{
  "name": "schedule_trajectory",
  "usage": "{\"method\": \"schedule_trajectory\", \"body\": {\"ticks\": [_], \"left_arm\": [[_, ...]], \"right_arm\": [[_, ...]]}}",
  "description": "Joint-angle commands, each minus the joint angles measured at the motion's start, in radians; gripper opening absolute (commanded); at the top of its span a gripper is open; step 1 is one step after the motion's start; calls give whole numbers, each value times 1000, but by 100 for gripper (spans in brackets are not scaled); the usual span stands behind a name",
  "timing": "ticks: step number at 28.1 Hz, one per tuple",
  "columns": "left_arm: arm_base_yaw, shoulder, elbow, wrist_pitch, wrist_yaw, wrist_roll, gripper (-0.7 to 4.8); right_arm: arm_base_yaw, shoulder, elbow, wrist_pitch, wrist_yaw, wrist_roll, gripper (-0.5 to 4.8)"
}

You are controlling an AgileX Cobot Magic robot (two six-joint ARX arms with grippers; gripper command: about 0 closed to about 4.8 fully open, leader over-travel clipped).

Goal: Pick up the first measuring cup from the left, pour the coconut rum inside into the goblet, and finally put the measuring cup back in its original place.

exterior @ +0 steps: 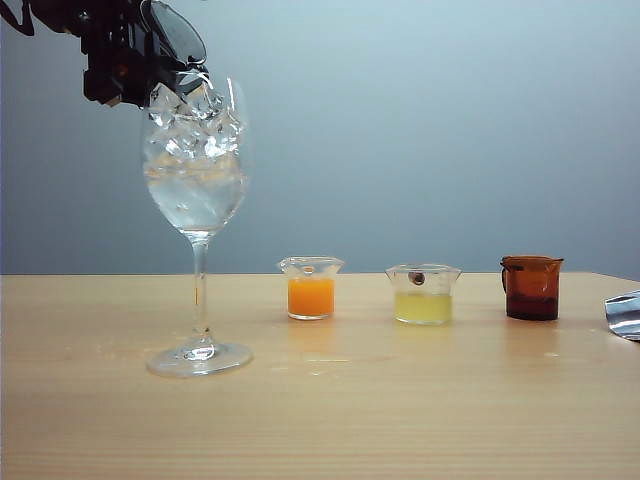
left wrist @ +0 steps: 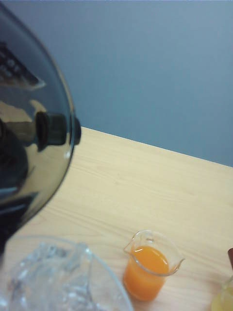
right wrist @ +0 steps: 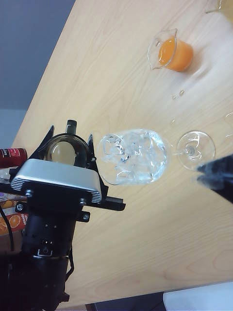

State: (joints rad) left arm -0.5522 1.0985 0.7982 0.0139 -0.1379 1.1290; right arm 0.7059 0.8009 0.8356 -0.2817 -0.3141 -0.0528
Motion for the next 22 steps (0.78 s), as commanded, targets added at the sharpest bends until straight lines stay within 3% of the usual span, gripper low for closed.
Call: {"method": "schedule_trajectory", "body": {"ticks": [1,22], "left_arm": [[0,-8,4,6,7,27,20],[-40,-10,4,-1,0,124,21]], "right_arm": [[0,-3,4,17,-3,-4,-4],[0,-3,4,17,-3,-5,-4]]}}
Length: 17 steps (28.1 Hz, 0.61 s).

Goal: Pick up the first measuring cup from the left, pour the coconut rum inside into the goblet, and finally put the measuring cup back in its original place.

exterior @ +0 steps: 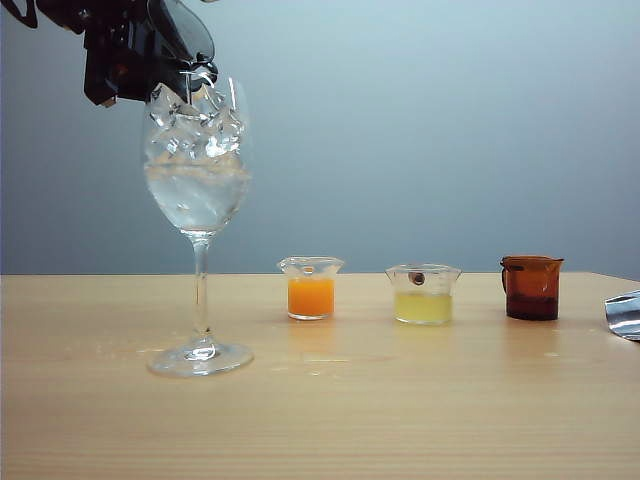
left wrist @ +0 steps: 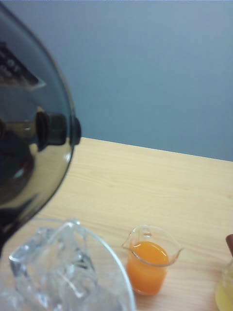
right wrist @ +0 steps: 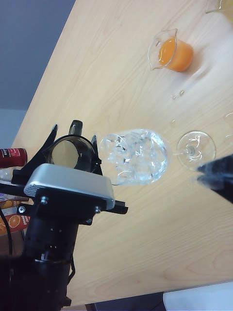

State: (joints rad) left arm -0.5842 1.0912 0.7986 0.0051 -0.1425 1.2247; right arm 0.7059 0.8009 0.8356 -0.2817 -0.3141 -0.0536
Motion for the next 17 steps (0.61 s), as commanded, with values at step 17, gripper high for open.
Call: {"method": "schedule_trajectory", "body": {"ticks": [17], "left_arm": [[-12,-3,3,8,-22,89,26]], "right_arm": [[0,-3,4,17,-3,-4,-4]]}}
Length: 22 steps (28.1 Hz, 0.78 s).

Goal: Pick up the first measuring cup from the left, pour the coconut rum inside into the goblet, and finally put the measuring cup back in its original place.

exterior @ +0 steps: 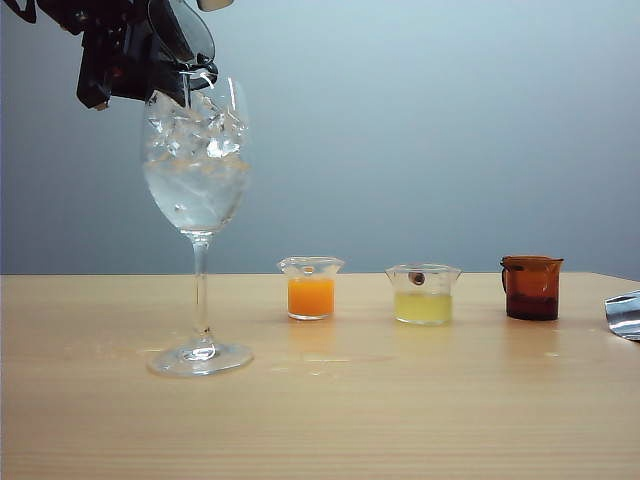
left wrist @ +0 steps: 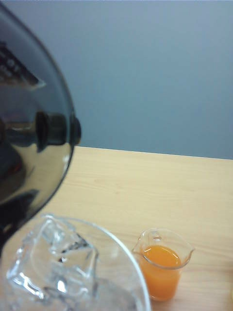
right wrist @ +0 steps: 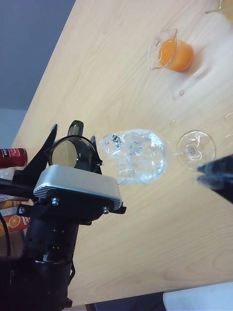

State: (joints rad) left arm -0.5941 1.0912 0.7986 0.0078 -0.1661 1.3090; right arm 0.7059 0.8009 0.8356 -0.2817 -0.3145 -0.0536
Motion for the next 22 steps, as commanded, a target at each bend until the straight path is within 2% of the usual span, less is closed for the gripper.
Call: {"method": "schedule_trajectory", "body": {"ticks": [1,22], "left_arm": [[-2,-3,3,5,1,5,25],[-2,-23,3,8,-13,99,24]], "right_arm": [[0,-3,4,17,-2,-4,-4],[0,-3,4,16,-2,-4,-4]]}}
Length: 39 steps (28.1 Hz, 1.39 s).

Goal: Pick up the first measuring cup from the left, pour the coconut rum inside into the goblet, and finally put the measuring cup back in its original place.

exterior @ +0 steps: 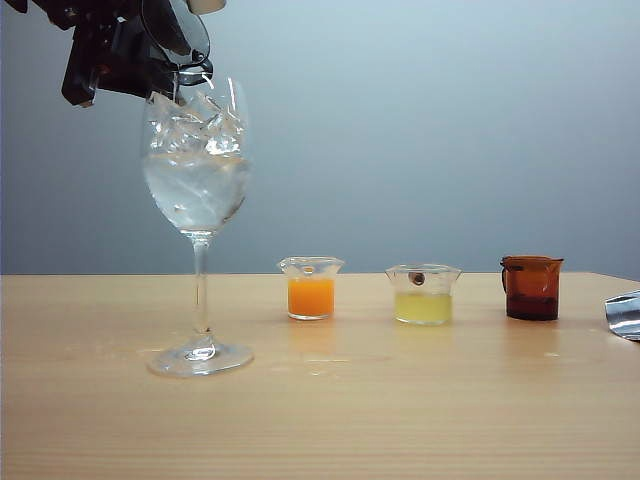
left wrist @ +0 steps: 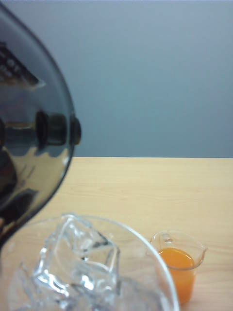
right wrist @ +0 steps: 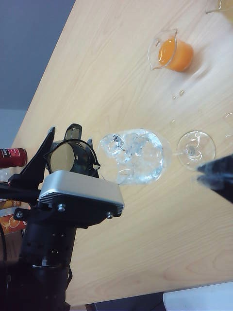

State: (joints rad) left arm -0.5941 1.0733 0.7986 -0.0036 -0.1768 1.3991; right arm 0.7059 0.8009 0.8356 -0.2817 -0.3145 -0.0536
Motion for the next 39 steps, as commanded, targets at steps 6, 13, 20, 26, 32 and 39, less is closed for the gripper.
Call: {"method": "schedule_trajectory", "body": {"ticks": [6,13,20,26,32,39], "left_arm": [[-12,-6,3,20,-5,71,24],[-46,-6,3,20,-16,117,24],[-47,-6,3,21,-51,140,24],[-47,-7,3,43,-55,169,24],[-47,-7,3,52,-55,222,21],[-47,-8,3,54,-55,277,20]], "right_arm": [[0,-3,4,16,-2,-4,-4],[0,-3,4,15,-2,-29,-4],[0,-3,4,15,-2,-29,-4],[0,-3,4,15,-2,-29,-4],[0,-3,4,15,-2,-29,-4],[0,-3,4,15,-2,-30,-4]]}}
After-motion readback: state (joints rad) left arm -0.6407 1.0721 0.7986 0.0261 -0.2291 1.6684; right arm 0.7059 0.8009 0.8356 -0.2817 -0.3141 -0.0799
